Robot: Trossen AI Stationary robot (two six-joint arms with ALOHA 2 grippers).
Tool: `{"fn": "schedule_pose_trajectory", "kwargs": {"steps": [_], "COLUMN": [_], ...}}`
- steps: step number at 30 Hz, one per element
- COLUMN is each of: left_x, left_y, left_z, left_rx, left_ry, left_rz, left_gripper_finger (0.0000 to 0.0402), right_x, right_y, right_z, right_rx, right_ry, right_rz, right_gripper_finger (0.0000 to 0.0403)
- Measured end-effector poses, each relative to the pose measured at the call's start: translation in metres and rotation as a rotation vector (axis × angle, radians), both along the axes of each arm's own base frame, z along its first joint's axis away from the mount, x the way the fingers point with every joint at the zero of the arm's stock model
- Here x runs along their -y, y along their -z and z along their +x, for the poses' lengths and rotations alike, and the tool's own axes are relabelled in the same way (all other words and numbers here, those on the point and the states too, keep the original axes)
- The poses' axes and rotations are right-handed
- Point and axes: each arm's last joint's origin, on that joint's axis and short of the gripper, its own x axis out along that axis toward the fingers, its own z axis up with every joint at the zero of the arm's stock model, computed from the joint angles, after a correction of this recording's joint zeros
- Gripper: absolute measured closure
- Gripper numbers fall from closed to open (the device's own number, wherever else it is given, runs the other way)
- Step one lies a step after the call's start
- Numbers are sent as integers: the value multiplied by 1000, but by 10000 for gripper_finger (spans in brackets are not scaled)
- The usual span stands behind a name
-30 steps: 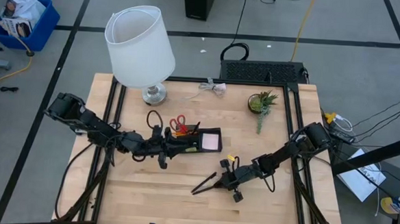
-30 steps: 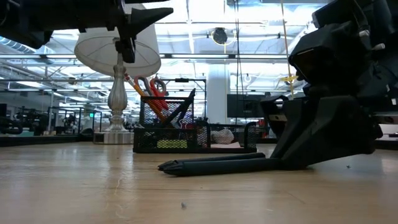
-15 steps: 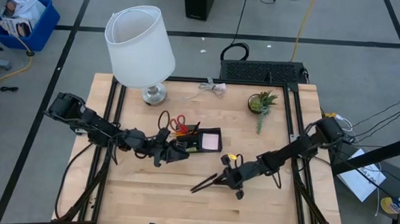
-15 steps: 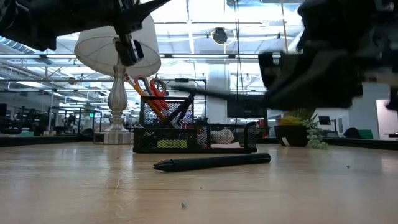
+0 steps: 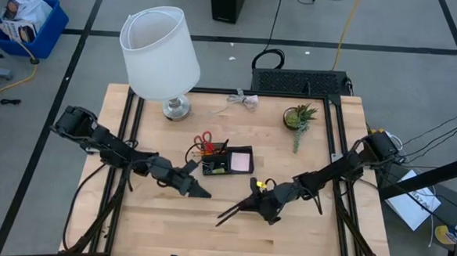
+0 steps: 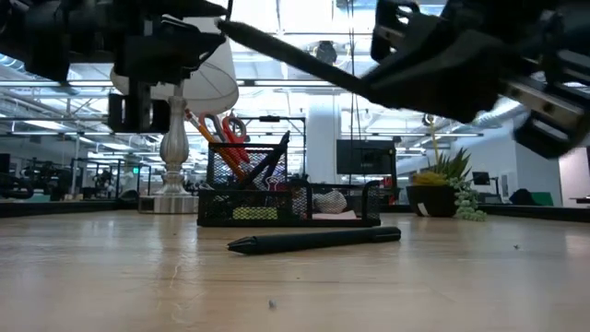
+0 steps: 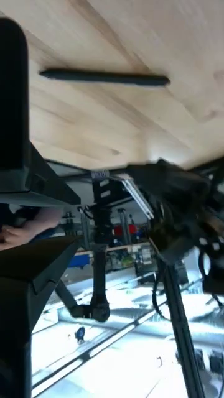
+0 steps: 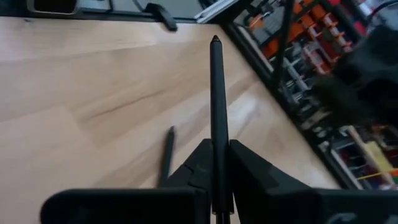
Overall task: Pick and place office supplies into organizer
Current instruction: Put the black pen into the black desk organizer
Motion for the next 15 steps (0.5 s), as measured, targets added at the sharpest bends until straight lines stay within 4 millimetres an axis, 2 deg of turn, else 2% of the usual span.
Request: {"fn": "schedule_pose_trajectory", "kwargs": {"steps": [9,15], "left_x": [7,8], "left_y": [2,2], "left_z": [-3,-3], "left_rx": [-5,-6], "left_ry": [7,12], "left_rz": [39,38], "left_gripper_finger": [311,311], "right_x": [3,5], "right_y": [-18,-32], "right_z": [17,32], "right_rx": [84,72], "right_ry": [1,16], "right_rz": [-50,-81], "right_gripper_finger": [372,368]}}
